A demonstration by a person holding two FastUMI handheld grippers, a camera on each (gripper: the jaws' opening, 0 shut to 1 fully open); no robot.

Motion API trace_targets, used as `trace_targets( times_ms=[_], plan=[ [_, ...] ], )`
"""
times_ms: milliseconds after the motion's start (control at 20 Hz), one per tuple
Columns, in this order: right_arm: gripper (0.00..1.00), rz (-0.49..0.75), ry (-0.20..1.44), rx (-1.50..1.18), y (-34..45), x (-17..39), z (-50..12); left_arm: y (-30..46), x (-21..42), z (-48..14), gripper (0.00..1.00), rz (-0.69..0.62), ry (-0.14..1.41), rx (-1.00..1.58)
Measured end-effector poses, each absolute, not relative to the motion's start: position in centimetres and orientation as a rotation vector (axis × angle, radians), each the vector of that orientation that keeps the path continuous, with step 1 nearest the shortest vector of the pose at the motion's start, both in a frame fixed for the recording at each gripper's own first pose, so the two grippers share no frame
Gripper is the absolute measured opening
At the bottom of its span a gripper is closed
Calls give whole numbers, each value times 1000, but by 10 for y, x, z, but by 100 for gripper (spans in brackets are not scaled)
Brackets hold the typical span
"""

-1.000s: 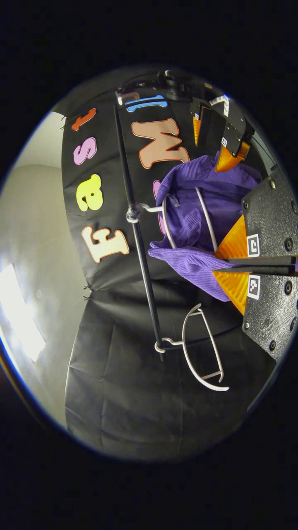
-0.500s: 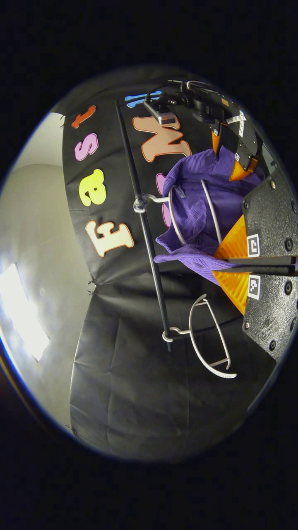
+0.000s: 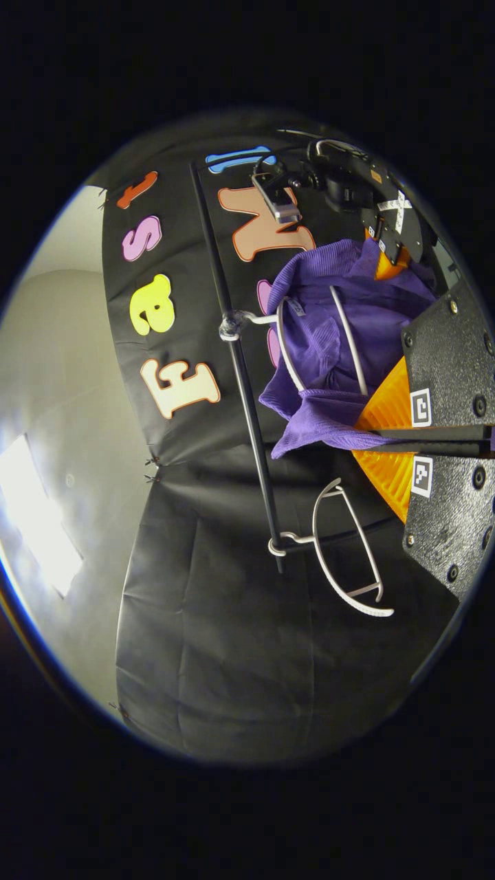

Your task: Grasp the clothes on the hanger with both hands and then place them into the laundry hamper below.

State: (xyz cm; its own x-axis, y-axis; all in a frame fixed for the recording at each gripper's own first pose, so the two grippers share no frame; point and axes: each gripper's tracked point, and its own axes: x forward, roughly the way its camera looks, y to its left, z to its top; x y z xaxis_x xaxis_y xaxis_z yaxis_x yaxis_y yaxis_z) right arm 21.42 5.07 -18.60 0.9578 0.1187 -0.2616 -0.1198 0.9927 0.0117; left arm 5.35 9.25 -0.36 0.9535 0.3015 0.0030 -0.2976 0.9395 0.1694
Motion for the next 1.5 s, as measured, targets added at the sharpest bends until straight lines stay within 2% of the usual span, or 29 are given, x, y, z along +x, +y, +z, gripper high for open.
trace_targets(
  times_ms=[50, 100, 750, 800, 850, 900, 1000, 1150, 1500],
  plan=[
    [2, 112, 270, 1, 47, 217, -186, 93, 53, -3, 1, 309, 21, 171],
    [5, 102, 274, 7, 44, 218, -186, 94, 53, -1, 1, 313, 18, 172],
    [5, -36, 195, -28, -13, 238, -144, 152, 55, 21, 0, 425, -44, 222],
    [2, -42, 191, -26, -14, 239, -142, 156, 56, 22, 1, 430, -47, 238],
    [5, -46, 189, -25, -18, 241, -140, 161, 58, 23, 0, 438, -49, 256],
    [5, -49, 186, -23, -21, 242, -140, 165, 60, 25, 4, 443, -53, 274],
    [5, -56, 183, -21, -27, 243, -138, 169, 63, 29, 0, 448, -66, 294],
    [5, -64, 180, -16, -31, 244, -137, 175, 66, 40, 4, 452, -102, 311],
    [5, -59, 180, -19, -32, 242, -137, 185, 70, 55, 1, 466, -168, 280]
  ],
)
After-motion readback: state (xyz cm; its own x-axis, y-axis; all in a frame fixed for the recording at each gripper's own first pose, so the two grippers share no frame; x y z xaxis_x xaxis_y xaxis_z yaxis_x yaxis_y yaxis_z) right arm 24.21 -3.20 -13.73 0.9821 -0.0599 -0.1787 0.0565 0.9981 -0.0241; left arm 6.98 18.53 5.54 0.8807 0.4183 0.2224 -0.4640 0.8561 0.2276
